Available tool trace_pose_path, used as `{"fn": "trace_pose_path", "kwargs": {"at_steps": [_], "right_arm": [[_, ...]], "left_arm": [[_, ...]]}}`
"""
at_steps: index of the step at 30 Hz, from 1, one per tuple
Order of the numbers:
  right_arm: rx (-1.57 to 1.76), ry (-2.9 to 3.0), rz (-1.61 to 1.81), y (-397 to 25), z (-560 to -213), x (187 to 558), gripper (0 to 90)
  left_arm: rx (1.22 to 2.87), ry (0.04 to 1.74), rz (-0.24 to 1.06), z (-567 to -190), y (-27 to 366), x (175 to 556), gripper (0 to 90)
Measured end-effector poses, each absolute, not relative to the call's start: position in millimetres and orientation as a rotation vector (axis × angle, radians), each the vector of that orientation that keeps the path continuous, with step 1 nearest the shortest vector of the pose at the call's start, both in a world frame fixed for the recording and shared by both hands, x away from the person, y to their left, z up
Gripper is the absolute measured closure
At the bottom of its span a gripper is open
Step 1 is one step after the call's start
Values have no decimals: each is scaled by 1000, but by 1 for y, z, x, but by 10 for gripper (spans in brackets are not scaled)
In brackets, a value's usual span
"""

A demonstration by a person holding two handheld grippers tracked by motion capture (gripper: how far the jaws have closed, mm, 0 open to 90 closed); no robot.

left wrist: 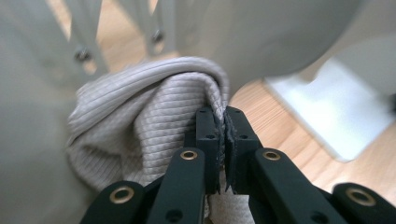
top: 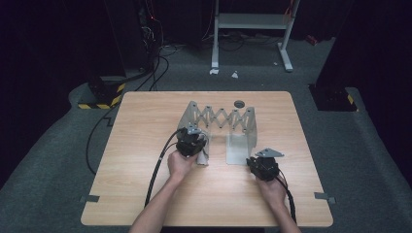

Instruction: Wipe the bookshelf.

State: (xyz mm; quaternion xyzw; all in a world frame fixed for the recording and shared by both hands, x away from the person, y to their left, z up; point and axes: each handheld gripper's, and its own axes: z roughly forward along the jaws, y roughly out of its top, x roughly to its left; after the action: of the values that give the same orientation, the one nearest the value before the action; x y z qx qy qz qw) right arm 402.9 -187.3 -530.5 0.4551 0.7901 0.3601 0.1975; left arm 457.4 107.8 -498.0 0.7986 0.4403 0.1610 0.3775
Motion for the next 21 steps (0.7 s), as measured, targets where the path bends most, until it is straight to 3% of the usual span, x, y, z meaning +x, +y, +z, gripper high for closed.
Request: {"fn": "trace_pose_path", "kwargs": {"at_steps": [10, 21], "right_arm": [[1272, 2210, 1008, -187, -531, 403, 777], [1270, 2210, 1006, -187, -531, 403, 777]], "left_arm": [[2110, 1205, 484, -514, 111, 460, 744], [2128, 1215, 426, -515, 113, 455, 837]]}}
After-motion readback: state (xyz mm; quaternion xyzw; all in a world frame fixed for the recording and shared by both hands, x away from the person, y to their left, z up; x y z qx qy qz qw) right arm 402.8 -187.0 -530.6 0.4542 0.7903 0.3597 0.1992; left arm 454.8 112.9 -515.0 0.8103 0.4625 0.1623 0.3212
